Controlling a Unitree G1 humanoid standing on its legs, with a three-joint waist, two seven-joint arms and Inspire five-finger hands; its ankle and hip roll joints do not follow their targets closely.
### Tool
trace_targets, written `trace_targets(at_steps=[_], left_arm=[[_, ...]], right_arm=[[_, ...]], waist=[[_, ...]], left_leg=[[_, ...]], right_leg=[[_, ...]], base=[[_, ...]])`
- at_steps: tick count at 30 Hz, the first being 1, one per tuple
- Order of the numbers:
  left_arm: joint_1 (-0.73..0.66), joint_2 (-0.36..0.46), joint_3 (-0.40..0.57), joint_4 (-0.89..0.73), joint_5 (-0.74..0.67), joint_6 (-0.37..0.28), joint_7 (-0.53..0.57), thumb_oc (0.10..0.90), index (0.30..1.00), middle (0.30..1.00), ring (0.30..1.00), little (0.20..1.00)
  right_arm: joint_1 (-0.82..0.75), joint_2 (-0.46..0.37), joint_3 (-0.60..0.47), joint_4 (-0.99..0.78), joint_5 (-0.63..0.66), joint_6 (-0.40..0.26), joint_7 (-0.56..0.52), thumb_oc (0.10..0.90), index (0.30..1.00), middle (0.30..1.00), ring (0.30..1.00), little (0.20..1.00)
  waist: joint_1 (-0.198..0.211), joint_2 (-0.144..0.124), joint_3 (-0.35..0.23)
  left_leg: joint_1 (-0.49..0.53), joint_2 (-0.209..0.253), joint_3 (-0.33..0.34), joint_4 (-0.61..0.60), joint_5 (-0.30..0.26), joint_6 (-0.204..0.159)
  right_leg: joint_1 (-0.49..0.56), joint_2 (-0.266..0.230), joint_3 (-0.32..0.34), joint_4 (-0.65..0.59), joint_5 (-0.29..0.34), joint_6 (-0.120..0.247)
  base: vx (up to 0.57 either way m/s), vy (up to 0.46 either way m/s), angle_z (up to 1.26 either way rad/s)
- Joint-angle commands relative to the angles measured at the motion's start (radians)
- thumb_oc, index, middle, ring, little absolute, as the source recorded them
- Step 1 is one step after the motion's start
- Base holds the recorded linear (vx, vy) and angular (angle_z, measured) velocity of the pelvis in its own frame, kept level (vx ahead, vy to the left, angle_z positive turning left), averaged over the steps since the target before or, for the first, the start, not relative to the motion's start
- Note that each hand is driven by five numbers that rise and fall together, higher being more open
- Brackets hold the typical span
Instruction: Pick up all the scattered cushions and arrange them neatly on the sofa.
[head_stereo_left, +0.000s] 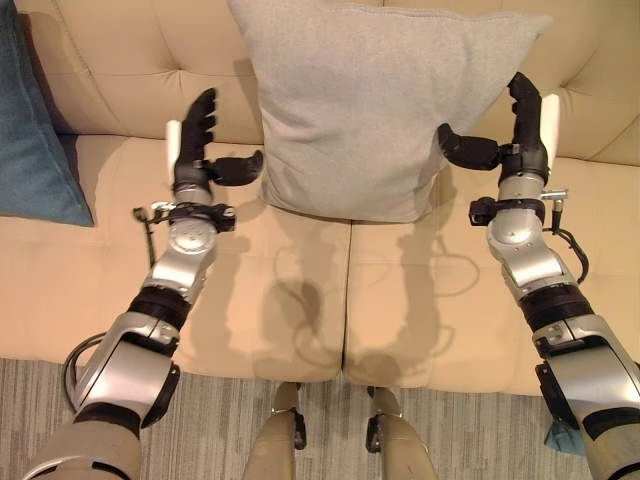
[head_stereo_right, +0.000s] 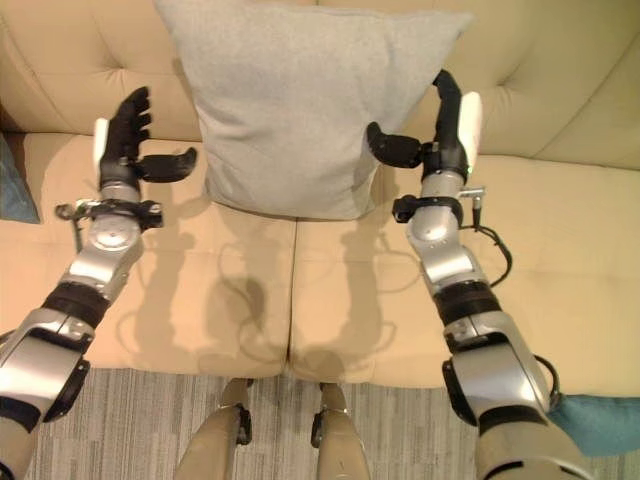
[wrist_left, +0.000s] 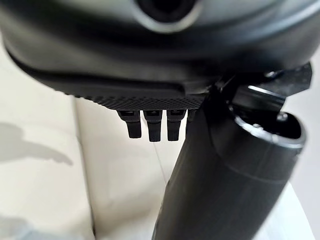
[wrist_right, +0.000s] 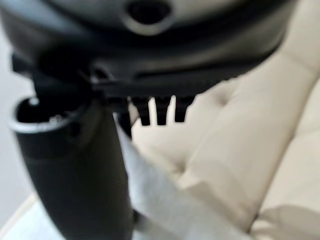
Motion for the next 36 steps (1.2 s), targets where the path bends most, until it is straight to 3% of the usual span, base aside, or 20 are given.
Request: trace_targets(at_steps=[1,6,7,12,22,23,24,25,28,30,31,32,36], left_arm=[[0.077,0.023,0.027,-0.044,0.003,-0.071,0.005,0.8,0.9,0.9,0.9,0.9],[0.378,-0.034,0.12,-0.198,0.036,-0.061,-0.053,0.8,0.9,0.9,0.9,0.9],[0.504,-0.055,0.158,-0.236,0.055,-0.047,-0.09,0.8,0.9,0.9,0.9,0.9],[0.714,-0.101,0.215,-0.229,0.097,-0.01,-0.158,0.8,0.9,0.9,0.9,0.9],[0.715,-0.101,0.215,-0.23,0.097,-0.01,-0.158,0.8,0.9,0.9,0.9,0.9],[0.797,-0.121,0.231,-0.214,0.119,0.01,-0.191,0.8,0.9,0.9,0.9,0.9],[0.927,-0.172,0.235,-0.088,0.179,0.056,-0.238,0.8,0.9,0.9,0.9,0.9],[0.911,-0.212,0.182,0.188,0.325,0.084,-0.234,0.8,0.9,0.9,0.9,0.9],[0.88,-0.222,0.159,0.259,0.35,0.086,-0.228,0.8,0.9,0.9,0.9,0.9],[0.866,-0.231,0.144,0.279,0.361,0.087,-0.232,0.8,0.9,0.9,0.9,0.9],[0.847,-0.239,0.137,0.285,0.359,0.083,-0.232,0.8,0.9,0.9,0.9,0.9],[0.844,-0.243,0.136,0.285,0.356,0.084,-0.232,0.8,0.9,0.9,0.9,0.9],[0.84,-0.258,0.137,0.309,0.352,0.087,-0.232,0.8,0.9,0.9,0.9,0.9]], right_arm=[[0.124,-0.08,-0.11,-0.05,-0.002,-0.041,-0.067,0.8,0.9,0.9,0.9,0.9],[0.41,-0.029,-0.22,-0.176,0.001,-0.052,0.018,0.8,0.9,0.9,0.9,0.9],[0.528,0.002,-0.252,-0.202,-0.01,-0.049,0.067,0.8,0.9,0.9,0.9,0.9],[0.73,0.073,-0.295,-0.229,-0.038,-0.04,0.152,0.8,0.9,0.9,0.9,0.9],[0.732,0.074,-0.295,-0.231,-0.038,-0.04,0.152,0.8,0.9,0.9,0.9,0.9],[0.81,0.099,-0.303,-0.229,-0.069,-0.028,0.187,0.8,0.9,0.9,0.9,0.9],[0.906,0.193,-0.285,-0.129,0.004,-0.041,0.281,0.8,0.9,0.9,0.9,0.9],[0.923,0.226,-0.15,0.119,-0.025,-0.029,0.346,0.8,0.9,0.9,0.9,0.9],[0.893,0.222,-0.102,0.204,-0.054,-0.019,0.341,0.8,0.9,0.9,0.9,0.9],[0.88,0.223,-0.09,0.234,-0.06,-0.016,0.339,0.8,0.9,0.9,0.9,0.9],[0.871,0.222,-0.09,0.251,-0.059,-0.015,0.334,0.8,0.9,0.9,0.9,0.9],[0.868,0.224,-0.094,0.258,-0.053,-0.014,0.332,0.8,0.9,0.9,0.9,0.9],[0.851,0.23,-0.087,0.307,-0.058,-0.006,0.332,0.8,0.9,0.9,0.9,0.9]], waist=[[0.009,-0.044,-0.136],[0.01,-0.053,-0.151],[0.01,-0.06,-0.152],[0.009,-0.063,-0.15],[0.008,-0.064,-0.151],[0.007,-0.058,-0.147],[0.004,-0.049,-0.145],[0.011,-0.054,-0.14],[0.015,-0.059,-0.136],[0.019,-0.068,-0.128],[0.014,-0.084,-0.117],[0.007,-0.088,-0.117],[0.0,-0.087,-0.121]], left_leg=[[0.09,-0.001,0.011,0.006,-0.184,-0.063],[0.15,0.005,0.013,0.006,-0.197,-0.061],[0.182,0.01,0.013,0.006,-0.197,-0.06],[0.266,0.023,0.02,0.006,-0.212,-0.058],[0.264,0.022,0.019,0.006,-0.208,-0.057],[0.302,0.028,0.022,0.006,-0.212,-0.055],[0.409,0.045,0.033,0.006,-0.218,-0.047],[0.475,0.094,0.038,0.03,-0.196,-0.069],[0.449,0.095,0.018,0.075,-0.194,-0.07],[0.434,0.077,-0.008,0.137,-0.237,-0.059],[0.424,0.044,-0.015,0.223,-0.295,-0.048],[0.427,0.033,-0.009,0.262,-0.318,-0.042],[0.462,-0.006,-0.036,0.341,-0.37,-0.032]], right_leg=[[0.03,-0.027,-0.02,0.007,-0.075,0.05],[0.097,-0.031,-0.029,0.007,-0.091,0.044],[0.135,-0.031,-0.032,0.007,-0.098,0.043],[0.221,-0.027,-0.043,0.007,-0.124,0.038],[0.219,-0.028,-0.043,0.007,-0.121,0.038],[0.26,-0.024,-0.048,0.008,-0.133,0.034],[0.352,-0.001,-0.044,0.054,-0.177,0.019],[0.46,0.058,-0.031,0.034,-0.228,-0.016],[0.466,0.063,-0.036,0.021,-0.226,-0.024],[0.458,0.054,-0.033,0.024,-0.215,-0.027],[0.441,0.033,-0.037,0.027,-0.201,-0.027],[0.432,0.028,-0.039,0.027,-0.194,-0.027],[0.406,0.023,-0.028,0.043,-0.167,-0.027]], base=[[0.0,0.0,0.0],[0.04,-0.017,-0.01],[0.04,-0.022,0.0],[0.06,-0.027,-0.01],[0.0,-0.001,0.01],[0.02,-0.103,0.01],[-0.19,-0.427,0.03],[-0.26,-0.436,0.1],[-0.2,-0.17,0.22],[-0.19,-0.03,0.24],[-0.29,-0.01,-0.04],[-0.25,0.012,0.04],[-0.1,0.093,-0.01]])
